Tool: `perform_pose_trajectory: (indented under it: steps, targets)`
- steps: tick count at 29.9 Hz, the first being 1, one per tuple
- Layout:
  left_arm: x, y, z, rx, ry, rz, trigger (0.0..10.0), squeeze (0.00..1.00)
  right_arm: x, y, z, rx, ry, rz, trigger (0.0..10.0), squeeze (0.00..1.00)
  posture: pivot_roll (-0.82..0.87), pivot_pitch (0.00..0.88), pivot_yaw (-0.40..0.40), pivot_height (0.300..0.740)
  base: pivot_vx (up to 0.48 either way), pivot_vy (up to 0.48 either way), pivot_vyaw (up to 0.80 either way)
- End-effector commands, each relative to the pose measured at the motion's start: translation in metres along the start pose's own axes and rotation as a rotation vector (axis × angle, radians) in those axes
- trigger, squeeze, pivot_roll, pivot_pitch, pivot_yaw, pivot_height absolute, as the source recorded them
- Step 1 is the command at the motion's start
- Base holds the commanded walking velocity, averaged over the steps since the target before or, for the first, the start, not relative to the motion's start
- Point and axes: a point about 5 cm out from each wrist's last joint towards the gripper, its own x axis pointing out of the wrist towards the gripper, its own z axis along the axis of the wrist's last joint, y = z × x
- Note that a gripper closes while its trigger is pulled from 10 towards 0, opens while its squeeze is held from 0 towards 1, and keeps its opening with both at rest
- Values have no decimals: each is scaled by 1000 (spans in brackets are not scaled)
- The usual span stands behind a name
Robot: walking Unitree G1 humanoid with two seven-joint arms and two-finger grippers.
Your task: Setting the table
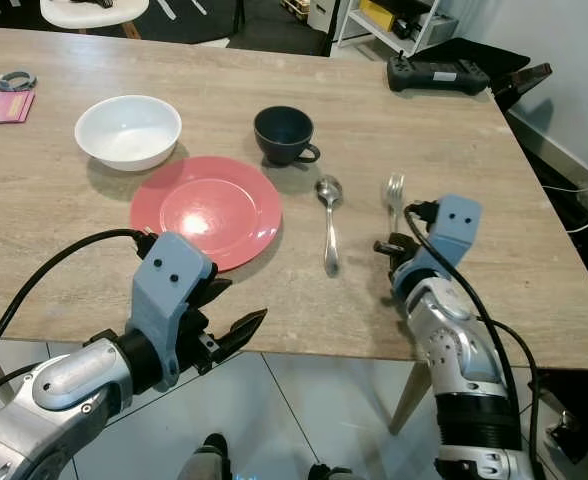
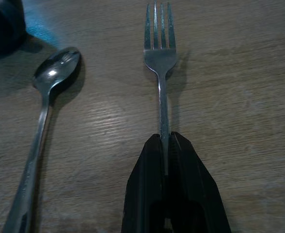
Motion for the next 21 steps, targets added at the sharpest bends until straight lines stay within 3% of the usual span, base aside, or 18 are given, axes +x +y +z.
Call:
perform_pose_trajectory:
  steps: [1,4,5,6,17,18,21]
  targets:
    - [0,-4,-3,-15,12,-18,10000,0,-2,-4,-8,-12,20,-9,10000,0,111,177,-8,740,0,0,0]
    - [0,-4,-4,-15,12,-17,10000,0,-2,-3,-9,-31,17,-6,10000,0,109,177,-6,740,0,0,0]
    - [1,-4,-3,-17,10,-18,10000,0,-1,-3,-10,-35,14,1,10000,412,110,177,-6,740,0,0,0]
    - [1,-4,-3,-17,9,-18,10000,0,-1,-3,-12,-45,10,5,10000,1000,110,177,-6,740,0,0,0]
    - [2,-4,-3,-17,7,-17,10000,0,-1,0,-10,-71,-19,18,10000,1000,112,174,-6,740,0,0,0]
    - [2,-4,-3,-18,6,-17,10000,0,-2,-1,-6,-61,-36,17,10000,0,112,173,-6,740,0,0,0]
    - [2,-5,-3,-19,5,-17,10000,0,-3,0,8,-31,-81,23,10000,0,112,173,-6,740,0,0,0]
